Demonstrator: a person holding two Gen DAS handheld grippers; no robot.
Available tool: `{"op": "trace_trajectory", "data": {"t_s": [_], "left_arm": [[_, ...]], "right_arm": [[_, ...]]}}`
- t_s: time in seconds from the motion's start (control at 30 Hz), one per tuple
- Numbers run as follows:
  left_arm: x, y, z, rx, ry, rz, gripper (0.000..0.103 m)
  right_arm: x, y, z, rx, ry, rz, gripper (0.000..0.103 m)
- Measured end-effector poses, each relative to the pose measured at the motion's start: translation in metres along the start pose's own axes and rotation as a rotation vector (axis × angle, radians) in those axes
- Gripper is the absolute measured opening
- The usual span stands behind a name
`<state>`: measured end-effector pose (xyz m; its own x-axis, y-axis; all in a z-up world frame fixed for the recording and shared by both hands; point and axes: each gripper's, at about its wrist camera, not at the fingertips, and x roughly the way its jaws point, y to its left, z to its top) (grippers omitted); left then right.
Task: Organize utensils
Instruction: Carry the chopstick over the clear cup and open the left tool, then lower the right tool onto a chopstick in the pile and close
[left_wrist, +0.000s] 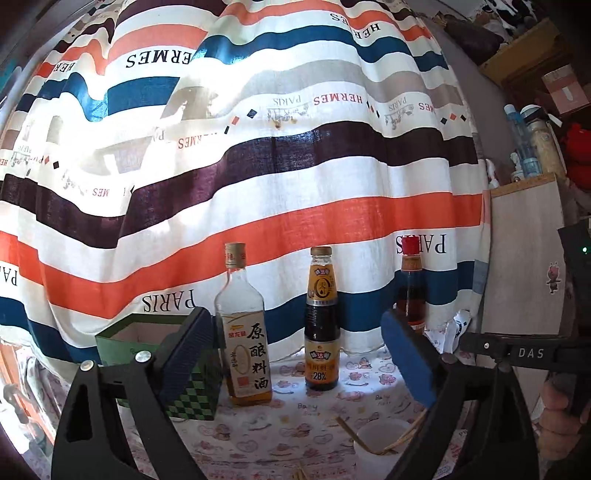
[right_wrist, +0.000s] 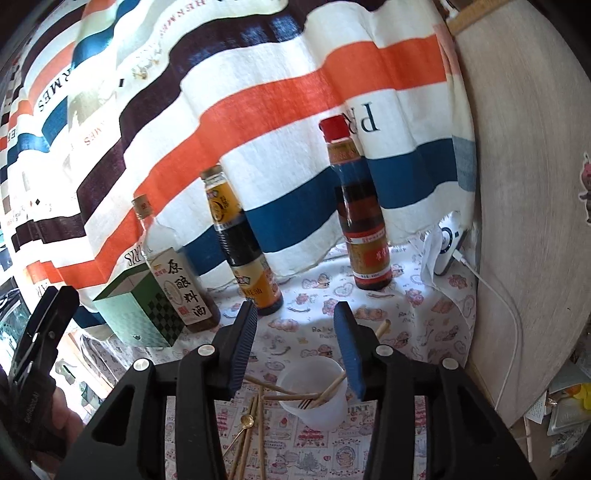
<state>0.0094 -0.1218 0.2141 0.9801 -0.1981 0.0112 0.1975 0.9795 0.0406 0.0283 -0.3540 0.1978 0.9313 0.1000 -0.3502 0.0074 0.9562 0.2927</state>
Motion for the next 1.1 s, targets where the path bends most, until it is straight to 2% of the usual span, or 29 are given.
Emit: {"op": "trace_trajectory", "data": {"t_s": [0.1, 0.2, 0.23, 0.27, 0.3, 0.33, 0.43, 0.63, 0.7, 0.77, 0.83, 0.9, 1.0, 1.1], "left_arm": [[-0.014, 0.023, 0.004, -0.02, 0.071, 0.031, 0.101], [-0.021, 0.045, -0.009, 0.001, 0.166, -0.027, 0.103], [-0.026, 0.053, -0.018, 0.03, 0.167, -0.056, 0.103], [-0.031, 0.062, -0.026, 0.023, 0.145, -0.015, 0.103], [-0.032, 0.072, -0.035, -0.005, 0.148, 0.064, 0.103], [-0.029, 0.08, -0.044, -0.029, 0.181, 0.102, 0.103], [-0.024, 0.101, -0.069, -0.094, 0.249, 0.071, 0.103], [-0.028, 0.11, -0.104, -0.091, 0.252, 0.096, 0.103], [-0.028, 0.11, -0.116, -0.099, 0.297, 0.086, 0.103], [-0.027, 0.113, -0.129, -0.141, 0.35, 0.046, 0.103], [-0.023, 0.116, -0.144, -0.184, 0.414, 0.044, 0.103], [-0.012, 0.114, -0.159, -0.2, 0.469, 0.018, 0.103], [0.008, 0.108, -0.185, -0.155, 0.54, 0.081, 0.103], [0.02, 0.105, -0.204, -0.13, 0.599, 0.093, 0.103]], "right_arm": [[-0.011, 0.017, -0.004, -0.023, -0.028, 0.004, 0.046], [-0.025, 0.033, -0.012, -0.029, -0.048, -0.009, 0.046], [-0.03, 0.038, -0.016, -0.029, -0.06, -0.023, 0.046], [-0.033, 0.043, -0.022, -0.036, -0.065, -0.03, 0.047], [-0.035, 0.05, -0.029, -0.05, -0.061, -0.028, 0.048], [-0.037, 0.054, -0.036, -0.063, -0.057, -0.013, 0.048], [-0.036, 0.062, -0.06, -0.094, -0.042, 0.035, 0.048], [0.002, 0.064, -0.106, -0.114, 0.021, 0.091, 0.048], [0.017, 0.064, -0.12, -0.112, 0.057, 0.08, 0.048], [0.028, 0.063, -0.134, -0.121, 0.092, 0.045, 0.048], [0.036, 0.059, -0.145, -0.118, 0.109, 0.01, 0.048], [0.047, 0.056, -0.151, -0.109, 0.152, 0.016, 0.048], [0.064, 0.053, -0.162, -0.09, 0.215, 0.037, 0.048], [0.075, 0.056, -0.172, -0.129, 0.235, 0.009, 0.048]]}}
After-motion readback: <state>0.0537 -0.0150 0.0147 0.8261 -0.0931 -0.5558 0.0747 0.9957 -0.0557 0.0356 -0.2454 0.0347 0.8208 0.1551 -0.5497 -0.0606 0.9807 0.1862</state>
